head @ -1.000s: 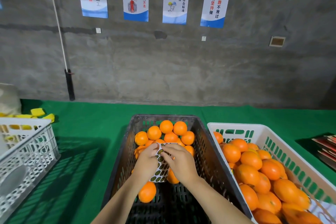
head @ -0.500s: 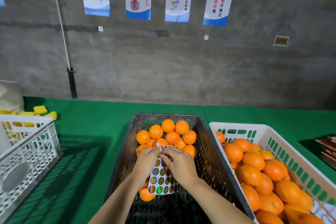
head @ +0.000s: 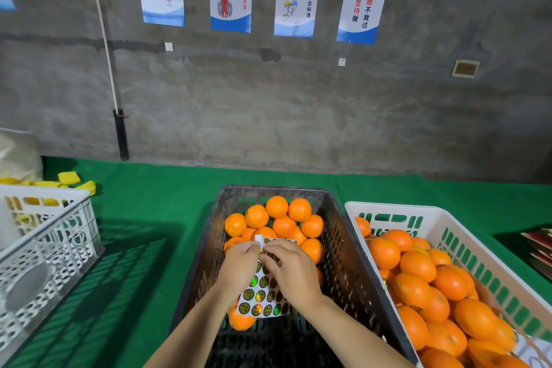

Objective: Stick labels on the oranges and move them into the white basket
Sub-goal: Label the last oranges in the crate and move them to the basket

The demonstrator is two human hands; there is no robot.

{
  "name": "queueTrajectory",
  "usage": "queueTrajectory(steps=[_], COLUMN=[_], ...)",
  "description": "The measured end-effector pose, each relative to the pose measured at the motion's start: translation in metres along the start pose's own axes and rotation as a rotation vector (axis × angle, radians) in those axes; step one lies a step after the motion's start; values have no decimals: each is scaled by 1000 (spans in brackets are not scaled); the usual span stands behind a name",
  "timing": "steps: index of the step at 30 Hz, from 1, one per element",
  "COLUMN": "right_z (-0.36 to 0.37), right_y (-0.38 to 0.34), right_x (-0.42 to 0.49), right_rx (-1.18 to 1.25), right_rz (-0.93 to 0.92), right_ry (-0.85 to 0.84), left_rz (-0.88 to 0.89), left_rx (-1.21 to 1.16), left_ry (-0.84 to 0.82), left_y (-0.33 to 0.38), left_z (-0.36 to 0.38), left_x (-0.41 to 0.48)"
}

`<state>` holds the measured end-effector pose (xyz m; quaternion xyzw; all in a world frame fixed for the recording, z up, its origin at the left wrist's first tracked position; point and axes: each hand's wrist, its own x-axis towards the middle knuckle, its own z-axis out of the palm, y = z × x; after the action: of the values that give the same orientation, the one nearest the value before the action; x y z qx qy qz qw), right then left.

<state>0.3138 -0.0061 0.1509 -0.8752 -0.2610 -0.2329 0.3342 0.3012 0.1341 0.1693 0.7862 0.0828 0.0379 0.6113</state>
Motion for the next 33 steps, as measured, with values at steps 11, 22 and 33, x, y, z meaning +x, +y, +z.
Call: queueTrajectory(steps=[11,22,33], right_z=[-2,-1,1], right_y=[-2,-2,-3], right_x=[2,1,2], right_rx=[17,36,145], right_rz=[47,89,114], right_ry=[-31,21,-37], left_rz=[-88,33,-21], left_rx=[-185,-148,62], left_ry=[47,88,224], left_y=[0,5,6], left_z=[0,-3,-6], left_x=[0,-8,-7])
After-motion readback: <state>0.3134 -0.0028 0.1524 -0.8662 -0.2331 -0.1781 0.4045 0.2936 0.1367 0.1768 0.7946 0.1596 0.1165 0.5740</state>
